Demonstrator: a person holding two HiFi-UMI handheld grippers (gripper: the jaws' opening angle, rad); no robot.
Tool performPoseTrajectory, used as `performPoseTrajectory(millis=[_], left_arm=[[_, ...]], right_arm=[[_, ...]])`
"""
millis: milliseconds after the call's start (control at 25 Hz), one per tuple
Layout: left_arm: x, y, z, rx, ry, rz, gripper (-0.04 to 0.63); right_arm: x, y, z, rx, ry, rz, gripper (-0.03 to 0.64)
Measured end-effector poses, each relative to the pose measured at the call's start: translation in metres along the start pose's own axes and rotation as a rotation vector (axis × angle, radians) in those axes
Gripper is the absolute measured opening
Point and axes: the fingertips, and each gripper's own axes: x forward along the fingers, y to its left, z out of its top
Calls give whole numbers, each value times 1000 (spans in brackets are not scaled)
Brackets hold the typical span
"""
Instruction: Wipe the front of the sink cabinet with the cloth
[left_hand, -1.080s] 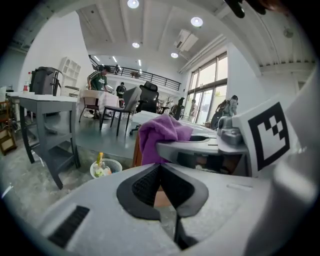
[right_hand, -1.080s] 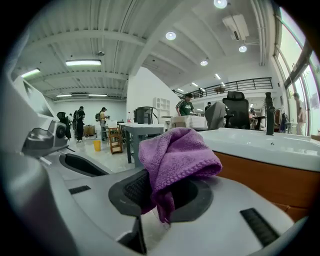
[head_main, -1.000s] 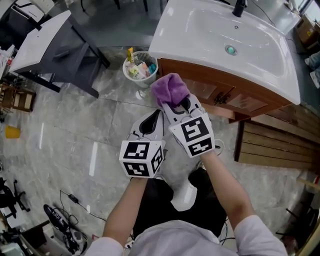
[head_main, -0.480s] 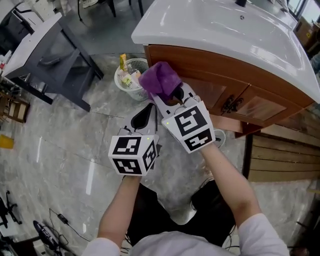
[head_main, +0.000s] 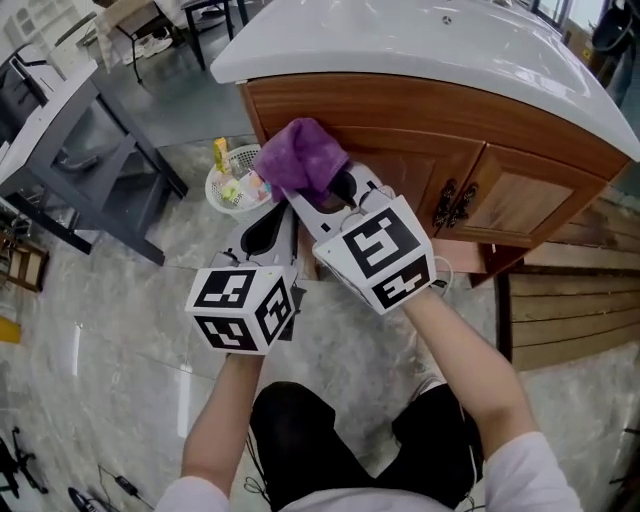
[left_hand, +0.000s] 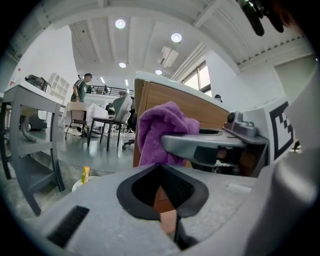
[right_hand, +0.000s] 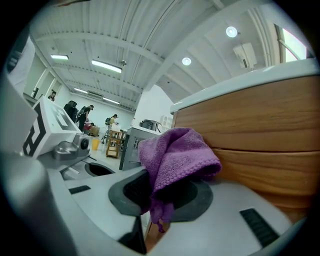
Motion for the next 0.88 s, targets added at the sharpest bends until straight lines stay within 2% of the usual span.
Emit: performPoseTrajectory(millis=[240,880], left_arm=[[8,-20,4,17,-28,-61,6],[34,-113,20,41,-38,-267,6]], right_arm=[[-28,-26,-4,-3,-15,-97,74],[-126,-88,-23,-22,82,-344,74]])
